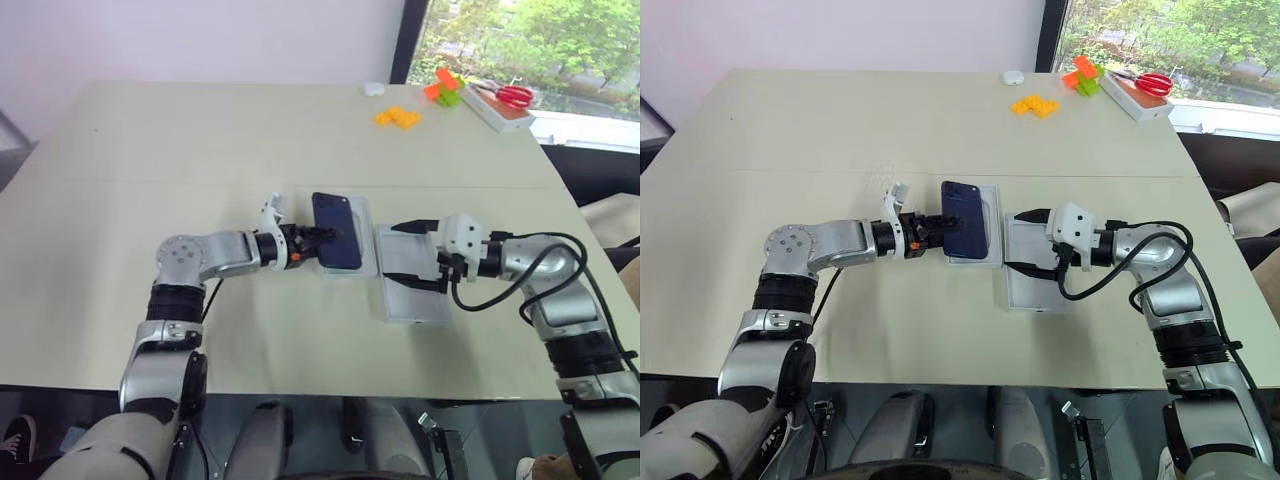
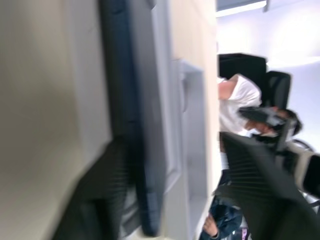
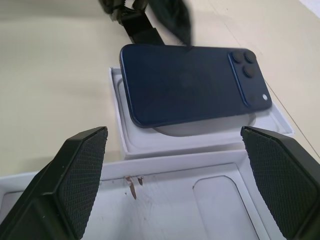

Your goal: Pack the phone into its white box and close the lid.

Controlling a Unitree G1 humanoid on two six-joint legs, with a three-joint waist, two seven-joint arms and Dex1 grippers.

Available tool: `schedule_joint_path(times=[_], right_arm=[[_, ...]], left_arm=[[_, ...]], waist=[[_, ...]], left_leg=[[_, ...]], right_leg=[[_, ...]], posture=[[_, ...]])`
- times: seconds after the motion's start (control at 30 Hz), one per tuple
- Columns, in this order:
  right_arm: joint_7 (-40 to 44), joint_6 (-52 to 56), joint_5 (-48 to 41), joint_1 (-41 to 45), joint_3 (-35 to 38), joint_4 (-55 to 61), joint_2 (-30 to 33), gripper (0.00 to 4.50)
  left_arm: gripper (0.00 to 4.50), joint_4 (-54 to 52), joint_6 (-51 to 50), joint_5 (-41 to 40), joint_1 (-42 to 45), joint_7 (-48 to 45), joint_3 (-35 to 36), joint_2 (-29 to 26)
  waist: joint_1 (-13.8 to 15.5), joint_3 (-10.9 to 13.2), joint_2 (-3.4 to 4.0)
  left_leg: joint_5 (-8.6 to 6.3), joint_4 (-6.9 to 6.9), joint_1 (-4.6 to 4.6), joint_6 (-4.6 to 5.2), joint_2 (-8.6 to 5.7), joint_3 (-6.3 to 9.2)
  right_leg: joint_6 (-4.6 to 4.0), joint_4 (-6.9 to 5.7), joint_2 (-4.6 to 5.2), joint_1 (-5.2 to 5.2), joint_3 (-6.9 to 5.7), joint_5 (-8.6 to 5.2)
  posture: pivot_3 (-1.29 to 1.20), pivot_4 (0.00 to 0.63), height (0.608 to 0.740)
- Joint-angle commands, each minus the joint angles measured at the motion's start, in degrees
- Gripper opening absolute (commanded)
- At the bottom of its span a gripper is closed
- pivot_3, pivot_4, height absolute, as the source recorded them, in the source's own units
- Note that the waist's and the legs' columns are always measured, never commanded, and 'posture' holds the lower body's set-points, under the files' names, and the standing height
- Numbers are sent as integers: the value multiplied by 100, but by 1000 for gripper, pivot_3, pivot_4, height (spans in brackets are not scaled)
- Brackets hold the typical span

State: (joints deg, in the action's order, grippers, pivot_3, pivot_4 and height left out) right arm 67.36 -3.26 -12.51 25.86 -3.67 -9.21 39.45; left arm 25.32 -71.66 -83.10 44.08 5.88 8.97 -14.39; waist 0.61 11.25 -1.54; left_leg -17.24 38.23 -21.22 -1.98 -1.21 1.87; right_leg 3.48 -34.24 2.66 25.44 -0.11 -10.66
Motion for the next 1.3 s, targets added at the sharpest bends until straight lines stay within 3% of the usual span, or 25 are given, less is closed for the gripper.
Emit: schedule_joint_path(times=[0.03,0.4,0.83,0.97,1.13,1.23,1.3], right_arm=[[-25,-80,-28,134,30,67,-45,4500],[-93,-192,43,269,-52,-70,-264,4500],[-123,-396,133,351,-57,-247,-339,4500],[-217,-200,-27,391,34,-206,-422,4500],[-483,498,-553,564,272,78,-716,4500],[-762,566,-493,747,238,88,-917,3114],[-1042,508,-218,879,133,-72,-1025,2036]], left_arm=[[4414,-64,-141,104,107,-31,229,100],[4414,-587,-742,108,421,-105,425,188],[4414,-816,-1343,219,227,21,695,-240],[4414,-1466,-1263,246,174,-109,777,-418],[4414,-2176,-612,891,-141,-684,726,-857],[3075,-2271,-87,1378,-242,-1076,614,-983],[2004,-2497,355,2020,-376,-1587,140,-1172]], waist=[[0,0,0],[-6,0,0],[-15,0,0],[-31,0,0],[-55,-2,4],[-52,-2,4],[-53,-2,4]], left_leg=[[-5,0,0,10,-1,0],[5,1,0,-7,-1,1],[5,1,1,-8,0,2],[5,1,1,-9,4,4],[7,0,7,-12,5,5],[7,1,12,-11,4,5],[7,1,12,-10,1,0]], right_leg=[[1,0,0,-1,0,2],[2,-2,-1,1,1,4],[2,-7,1,2,3,5],[2,-9,1,3,5,5],[0,-13,2,4,10,6],[-7,-13,2,2,12,11],[-11,-13,-1,2,11,13]], posture=[[0,150,740],[0,150,740],[0,150,740],[0,150,740],[0,150,740],[0,150,740],[0,150,740]])
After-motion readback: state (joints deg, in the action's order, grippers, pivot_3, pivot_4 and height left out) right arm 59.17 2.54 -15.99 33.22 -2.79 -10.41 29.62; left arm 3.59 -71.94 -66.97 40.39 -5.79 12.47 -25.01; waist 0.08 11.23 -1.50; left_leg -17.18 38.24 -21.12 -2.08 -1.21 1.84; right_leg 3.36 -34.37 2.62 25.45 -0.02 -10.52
